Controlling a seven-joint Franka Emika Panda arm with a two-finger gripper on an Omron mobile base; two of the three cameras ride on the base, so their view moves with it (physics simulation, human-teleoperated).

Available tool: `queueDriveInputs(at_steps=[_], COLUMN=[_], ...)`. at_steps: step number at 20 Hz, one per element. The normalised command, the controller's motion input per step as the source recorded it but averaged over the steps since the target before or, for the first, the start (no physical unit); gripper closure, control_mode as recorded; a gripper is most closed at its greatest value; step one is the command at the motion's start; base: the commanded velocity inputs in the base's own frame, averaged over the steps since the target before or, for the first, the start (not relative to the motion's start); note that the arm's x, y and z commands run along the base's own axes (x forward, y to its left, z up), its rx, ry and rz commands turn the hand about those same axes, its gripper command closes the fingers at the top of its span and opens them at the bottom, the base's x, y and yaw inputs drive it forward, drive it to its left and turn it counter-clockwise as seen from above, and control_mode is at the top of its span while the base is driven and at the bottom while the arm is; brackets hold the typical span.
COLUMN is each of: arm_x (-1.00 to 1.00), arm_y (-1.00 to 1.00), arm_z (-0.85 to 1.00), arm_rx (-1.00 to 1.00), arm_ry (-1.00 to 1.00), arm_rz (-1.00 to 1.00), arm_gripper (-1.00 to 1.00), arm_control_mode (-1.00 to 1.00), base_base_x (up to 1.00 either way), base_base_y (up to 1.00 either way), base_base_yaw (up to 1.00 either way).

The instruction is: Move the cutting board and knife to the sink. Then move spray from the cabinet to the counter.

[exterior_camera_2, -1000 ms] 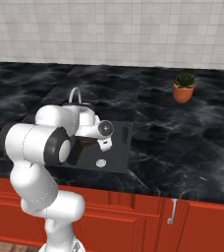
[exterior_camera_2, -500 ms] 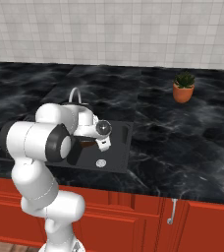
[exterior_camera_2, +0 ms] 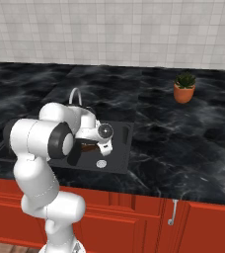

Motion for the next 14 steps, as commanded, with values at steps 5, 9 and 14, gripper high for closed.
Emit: queueDriveInputs(at_steps=[5, 9, 14], arm_x=[-0.02, 0.00, 0.00], arm_y=[-0.04, -0.05, 0.00], arm_z=[-0.42, -0.36, -0.51], arm_rx=[0.00, 0.00, 0.00], arm_ry=[0.01, 0.00, -0.11], arm_rz=[0.00, 0.00, 0.00], arm_gripper=[1.00, 1.00, 1.00], arm_control_mode=[-1.00, -1.00, -1.00], base_base_x=[0.00, 0.00, 0.00], base_base_y=[0.00, 0.00, 0.00], base_base_yaw=[0.00, 0.00, 0.00])
